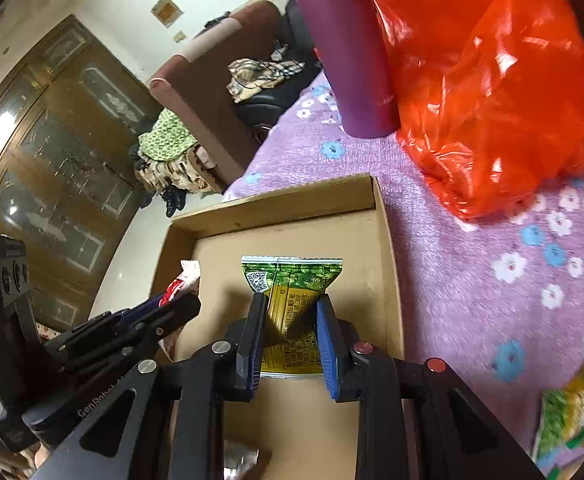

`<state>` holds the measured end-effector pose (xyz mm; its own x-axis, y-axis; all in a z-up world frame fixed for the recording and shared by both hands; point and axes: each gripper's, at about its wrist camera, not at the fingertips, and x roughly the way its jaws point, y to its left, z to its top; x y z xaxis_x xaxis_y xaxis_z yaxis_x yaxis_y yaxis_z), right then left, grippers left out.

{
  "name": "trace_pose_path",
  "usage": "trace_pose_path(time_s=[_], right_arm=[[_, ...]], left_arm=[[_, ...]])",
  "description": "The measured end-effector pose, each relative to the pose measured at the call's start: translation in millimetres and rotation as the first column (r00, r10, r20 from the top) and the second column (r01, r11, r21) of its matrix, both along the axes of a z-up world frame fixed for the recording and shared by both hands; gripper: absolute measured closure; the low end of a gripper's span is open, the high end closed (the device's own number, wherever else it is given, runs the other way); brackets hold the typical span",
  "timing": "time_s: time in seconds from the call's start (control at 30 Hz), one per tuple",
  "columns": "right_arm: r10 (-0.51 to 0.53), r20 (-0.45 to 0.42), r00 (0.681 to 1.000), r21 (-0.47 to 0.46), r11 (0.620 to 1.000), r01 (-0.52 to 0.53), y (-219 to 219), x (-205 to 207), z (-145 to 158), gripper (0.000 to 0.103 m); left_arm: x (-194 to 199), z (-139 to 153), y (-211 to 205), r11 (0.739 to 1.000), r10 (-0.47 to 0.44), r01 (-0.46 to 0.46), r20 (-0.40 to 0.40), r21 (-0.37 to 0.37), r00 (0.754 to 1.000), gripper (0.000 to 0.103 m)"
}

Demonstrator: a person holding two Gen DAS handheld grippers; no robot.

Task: Organize snacks
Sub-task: 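Carry both held packets over the cardboard box, then open both grippers to drop the packets into the box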

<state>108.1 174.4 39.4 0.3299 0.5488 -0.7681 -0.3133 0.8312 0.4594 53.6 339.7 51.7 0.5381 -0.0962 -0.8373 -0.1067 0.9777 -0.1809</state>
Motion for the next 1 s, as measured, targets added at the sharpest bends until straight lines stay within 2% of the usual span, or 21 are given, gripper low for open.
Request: trace_pose_path(time_s=[0.13, 0.37, 0.47, 0.53, 0.6, 0.83, 1.0], right_arm=[[-0.007, -0.021, 1.0, -0.017, 1.0, 0.006, 5, 10, -11, 0.076], [0.002, -0.017, 1.0, -0.051, 0.999, -0.003, 11, 14, -16, 0.074], [-0.003, -0.013, 1.0, -0.054, 0.999, 0.002, 9, 14, -15, 0.074], [0.002, -0.013, 1.0, -0.05, 0.999, -0.003, 7, 13, -14, 0.074], [0.002, -0.004, 1.0, -0.047, 0.999, -0.002, 6, 11, -11, 0.074], [-0.019, 0.045, 0.999, -0.002, 1.0, 0.019, -24, -13, 11, 0.074], [-0.024, 0.045, 0.999, 0.042, 0.999, 0.022, -51, -35, 17, 0.074]], left_arm=[[8, -14, 6, 0.999, 0.013, -0.015, -0.044, -0.036, 0.999, 0.081], [10, -13, 2, 1.0, 0.001, -0.002, -0.04, -0.016, 0.999, 0.081], [10, -12, 2, 1.0, 0.002, -0.002, -0.033, -0.014, 0.999, 0.074], [9, -11, 2, 1.0, 0.007, -0.007, -0.029, -0.01, 1.0, 0.066], [7, -9, 3, 1.0, 0.007, -0.007, -0.021, -0.013, 1.0, 0.065], [-9, -2, -3, 1.0, 0.004, -0.004, 0.006, -0.02, 1.0, 0.064], [-25, 6, -16, 1.0, -0.016, 0.017, 0.033, -0.017, 0.999, 0.064]])
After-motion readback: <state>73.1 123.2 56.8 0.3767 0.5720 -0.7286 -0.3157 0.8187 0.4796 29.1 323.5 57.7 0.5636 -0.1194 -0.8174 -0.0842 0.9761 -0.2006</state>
